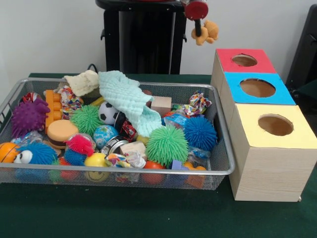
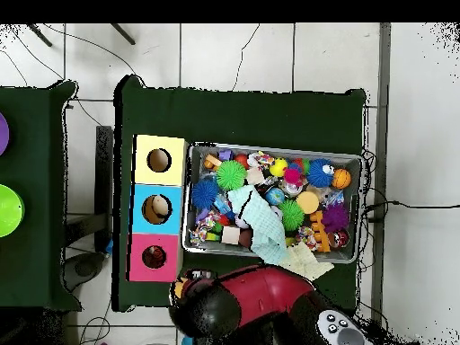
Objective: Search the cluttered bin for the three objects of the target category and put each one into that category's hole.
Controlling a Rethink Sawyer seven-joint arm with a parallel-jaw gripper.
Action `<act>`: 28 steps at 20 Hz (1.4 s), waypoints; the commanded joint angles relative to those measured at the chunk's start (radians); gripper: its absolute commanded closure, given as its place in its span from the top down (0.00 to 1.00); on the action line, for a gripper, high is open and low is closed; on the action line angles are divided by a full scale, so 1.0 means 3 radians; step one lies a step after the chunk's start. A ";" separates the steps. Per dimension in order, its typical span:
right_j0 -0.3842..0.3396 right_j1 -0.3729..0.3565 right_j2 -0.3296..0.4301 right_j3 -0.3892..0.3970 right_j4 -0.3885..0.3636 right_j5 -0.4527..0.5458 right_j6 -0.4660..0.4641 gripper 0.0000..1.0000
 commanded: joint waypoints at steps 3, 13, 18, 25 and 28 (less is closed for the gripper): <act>0.0212 -0.0141 -0.0070 0.0329 0.0402 -0.0614 0.1228 0.00; 0.0226 -0.0167 0.0087 0.0544 0.0584 -0.1099 0.1284 0.00; 0.0248 -0.0085 0.0010 0.0519 0.0507 -0.1349 0.1267 0.00; 0.0313 -0.0044 0.0009 0.0568 0.0507 -0.1653 0.1351 0.00; 0.0409 -0.0087 -0.0036 0.0571 0.0542 -0.1743 0.1399 0.00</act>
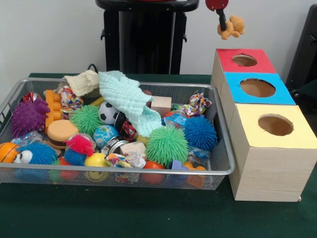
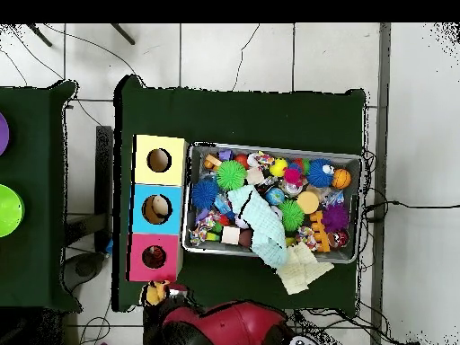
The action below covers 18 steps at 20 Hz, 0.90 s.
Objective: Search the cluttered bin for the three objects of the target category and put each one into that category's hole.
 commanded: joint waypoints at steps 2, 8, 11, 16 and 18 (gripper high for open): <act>0.0162 0.0030 -0.0024 -0.0048 0.0167 -0.0397 0.1124 0.00; 0.0250 0.0161 -0.0128 -0.0103 0.0132 -0.0598 0.1141 0.00; 0.0315 0.0278 -0.0230 -0.0201 0.0102 -0.0704 0.1119 0.00; 0.0237 0.0241 -0.0357 -0.0331 0.0022 -0.0697 0.1001 0.00; 0.0226 0.0230 -0.0368 -0.0364 0.0017 -0.0722 0.0990 0.00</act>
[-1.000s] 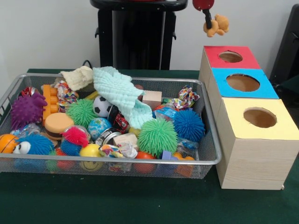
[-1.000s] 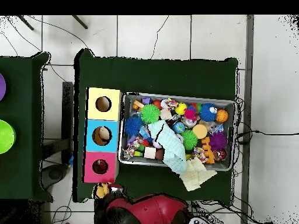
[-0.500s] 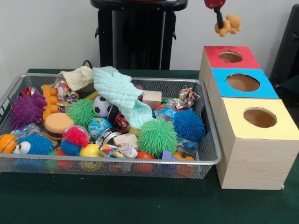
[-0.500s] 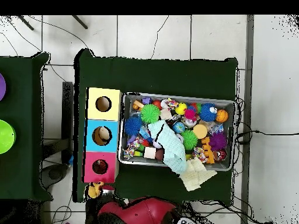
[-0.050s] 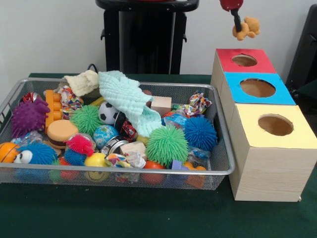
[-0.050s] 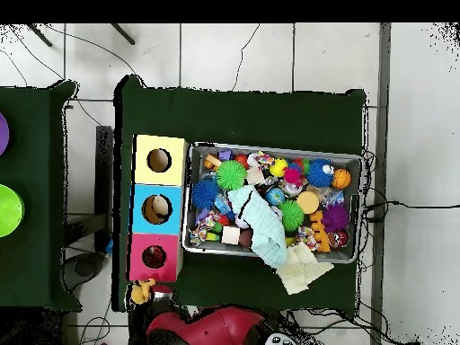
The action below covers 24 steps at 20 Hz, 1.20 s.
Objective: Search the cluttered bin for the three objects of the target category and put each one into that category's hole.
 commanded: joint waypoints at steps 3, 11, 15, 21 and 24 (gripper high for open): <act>-0.0087 0.0130 -0.0230 -0.0418 0.0006 -0.0271 0.0886 0.00; -0.0104 0.0168 -0.0240 -0.0398 -0.0058 -0.0553 0.0950 0.00; -0.0035 0.0206 -0.0308 -0.0391 -0.0058 -0.0767 0.0992 0.00; 0.0041 0.0324 -0.0430 -0.0446 -0.0063 -0.0906 0.0929 0.00; 0.0033 0.0353 -0.0426 -0.0449 -0.0071 -0.0933 0.0914 0.00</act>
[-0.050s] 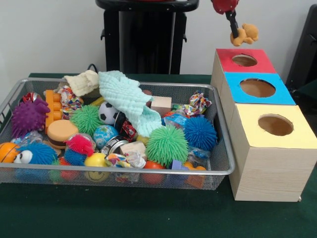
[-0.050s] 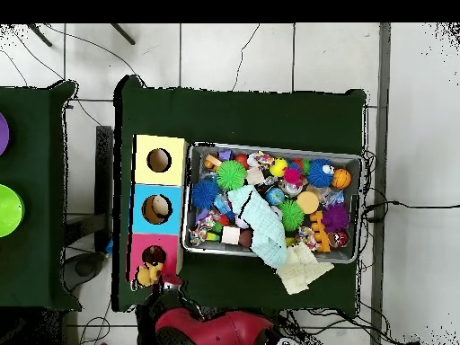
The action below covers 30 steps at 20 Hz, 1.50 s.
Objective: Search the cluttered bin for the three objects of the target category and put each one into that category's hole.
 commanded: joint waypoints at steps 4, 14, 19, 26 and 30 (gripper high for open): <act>0.0012 0.0294 -0.0159 -0.0472 -0.0094 -0.0245 0.0862 0.00; -0.0124 0.0834 -0.0089 -0.0646 -0.0294 -0.0158 0.0810 0.00; -0.0182 0.0923 -0.0009 -0.0658 -0.0380 -0.0272 0.0868 0.00; -0.0221 0.0835 0.0061 -0.0615 -0.0445 -0.0423 0.0921 0.00; -0.0220 0.0800 0.0068 -0.0614 -0.0462 -0.0456 0.0932 0.00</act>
